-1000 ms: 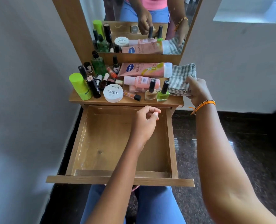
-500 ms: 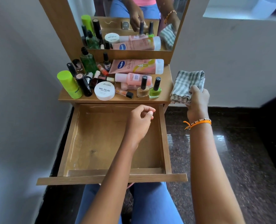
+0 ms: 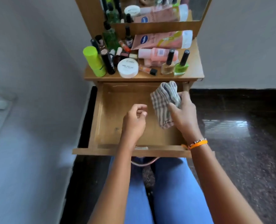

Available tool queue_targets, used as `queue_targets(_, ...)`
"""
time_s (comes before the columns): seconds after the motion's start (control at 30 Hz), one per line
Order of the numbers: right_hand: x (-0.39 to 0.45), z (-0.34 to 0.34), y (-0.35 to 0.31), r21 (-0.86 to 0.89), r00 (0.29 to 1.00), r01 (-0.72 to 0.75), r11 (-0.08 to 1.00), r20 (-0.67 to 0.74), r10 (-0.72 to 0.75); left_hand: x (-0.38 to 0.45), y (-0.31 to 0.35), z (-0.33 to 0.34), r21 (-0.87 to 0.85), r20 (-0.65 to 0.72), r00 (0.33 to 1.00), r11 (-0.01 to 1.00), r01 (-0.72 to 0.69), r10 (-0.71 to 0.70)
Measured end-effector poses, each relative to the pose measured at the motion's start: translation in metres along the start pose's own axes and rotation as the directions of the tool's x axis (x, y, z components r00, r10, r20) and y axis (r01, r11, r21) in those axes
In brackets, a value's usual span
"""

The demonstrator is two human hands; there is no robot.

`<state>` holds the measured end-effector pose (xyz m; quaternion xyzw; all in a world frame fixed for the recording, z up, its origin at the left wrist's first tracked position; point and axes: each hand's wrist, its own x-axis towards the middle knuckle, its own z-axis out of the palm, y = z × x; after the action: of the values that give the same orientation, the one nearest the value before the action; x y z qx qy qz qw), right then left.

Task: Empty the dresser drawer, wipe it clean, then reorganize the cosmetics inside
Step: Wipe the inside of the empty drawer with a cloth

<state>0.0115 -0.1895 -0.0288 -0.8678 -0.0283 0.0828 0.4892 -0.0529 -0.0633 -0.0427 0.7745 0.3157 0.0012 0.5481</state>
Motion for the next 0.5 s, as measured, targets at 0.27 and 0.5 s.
queue_targets(0.27,0.029,0.098,-0.012,-0.497,0.95,-0.04,0.867,0.25,0.187,-0.004,-0.048,-0.064,0.551,-0.339,0.906,0.834,-0.027,0.253)
queue_targets(0.5,0.023,0.174,-0.055,0.158,0.861,-0.189,0.969,0.501,0.086,-0.014,-0.062,-0.091,0.602,-0.264,0.965,0.781,0.164,0.001)
